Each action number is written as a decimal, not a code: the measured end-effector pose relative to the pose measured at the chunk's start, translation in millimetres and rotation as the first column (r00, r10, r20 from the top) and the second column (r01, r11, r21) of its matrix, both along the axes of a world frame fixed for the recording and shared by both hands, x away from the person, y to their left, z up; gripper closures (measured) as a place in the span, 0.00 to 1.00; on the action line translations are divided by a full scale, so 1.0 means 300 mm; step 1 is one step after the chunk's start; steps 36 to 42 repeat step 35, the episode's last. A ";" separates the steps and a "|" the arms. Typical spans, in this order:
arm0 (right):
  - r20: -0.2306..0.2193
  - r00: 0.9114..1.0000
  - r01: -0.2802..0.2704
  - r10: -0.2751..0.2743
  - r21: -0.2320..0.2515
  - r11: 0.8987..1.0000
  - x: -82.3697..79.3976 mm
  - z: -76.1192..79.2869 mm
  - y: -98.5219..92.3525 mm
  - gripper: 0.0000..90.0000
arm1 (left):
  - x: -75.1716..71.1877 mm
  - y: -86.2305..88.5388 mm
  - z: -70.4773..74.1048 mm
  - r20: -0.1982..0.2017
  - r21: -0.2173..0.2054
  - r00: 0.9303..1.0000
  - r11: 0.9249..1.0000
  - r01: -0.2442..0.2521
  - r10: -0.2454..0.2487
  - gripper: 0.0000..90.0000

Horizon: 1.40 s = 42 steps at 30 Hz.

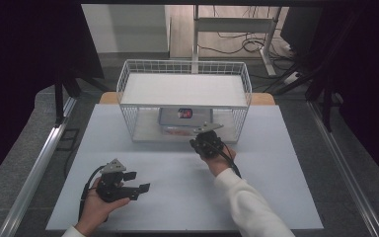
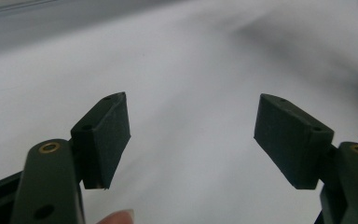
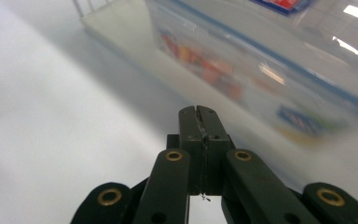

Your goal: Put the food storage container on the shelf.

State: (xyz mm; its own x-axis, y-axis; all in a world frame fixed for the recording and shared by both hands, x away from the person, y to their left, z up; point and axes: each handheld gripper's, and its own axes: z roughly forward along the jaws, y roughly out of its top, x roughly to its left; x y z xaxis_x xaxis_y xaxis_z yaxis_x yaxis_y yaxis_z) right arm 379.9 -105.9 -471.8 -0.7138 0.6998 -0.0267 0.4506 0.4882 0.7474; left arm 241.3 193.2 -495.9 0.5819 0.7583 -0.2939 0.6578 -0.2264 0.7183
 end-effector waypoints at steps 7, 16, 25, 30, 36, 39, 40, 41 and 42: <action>-0.033 0.999 -0.040 0.041 0.045 0.998 -0.157 0.035 -0.194 0.99 | -0.003 0.006 0.001 0.001 0.000 1.000 1.000 -0.009 0.009 0.30; -0.082 0.996 -0.025 0.033 0.094 0.995 -0.308 0.025 -0.443 0.99 | 0.009 0.003 -0.014 -0.014 0.014 1.000 1.000 -0.017 0.018 0.30; -0.078 0.997 0.024 -0.016 0.112 0.993 -0.318 0.018 -0.521 0.70 | 0.004 0.007 -0.013 -0.008 0.018 0.999 0.999 -0.031 0.032 0.30; -0.065 0.998 0.026 -0.019 0.116 0.993 -0.319 0.015 -0.509 0.44 | 0.004 0.012 -0.014 -0.005 0.019 1.000 0.999 -0.030 0.030 0.30; -0.065 0.998 0.031 -0.026 0.084 0.996 -0.319 -0.002 -0.489 0.29 | 0.006 0.017 -0.012 -0.002 0.013 0.999 0.999 -0.032 0.032 0.29; -0.065 0.998 0.031 -0.026 0.084 0.996 -0.319 -0.002 -0.489 0.29 | 0.006 0.017 -0.012 -0.002 0.013 0.999 0.999 -0.032 0.032 0.29; -0.065 0.998 0.031 -0.026 0.084 0.996 -0.319 -0.002 -0.489 0.29 | 0.006 0.017 -0.012 -0.002 0.013 0.999 0.999 -0.032 0.032 0.29; -0.065 0.998 0.031 -0.026 0.084 0.996 -0.319 -0.002 -0.489 0.29 | 0.006 0.017 -0.012 -0.002 0.013 0.999 0.999 -0.032 0.032 0.29; -0.065 0.998 0.031 -0.026 0.084 0.996 -0.319 -0.002 -0.489 0.29 | 0.006 0.017 -0.012 -0.002 0.013 0.999 0.999 -0.032 0.032 0.29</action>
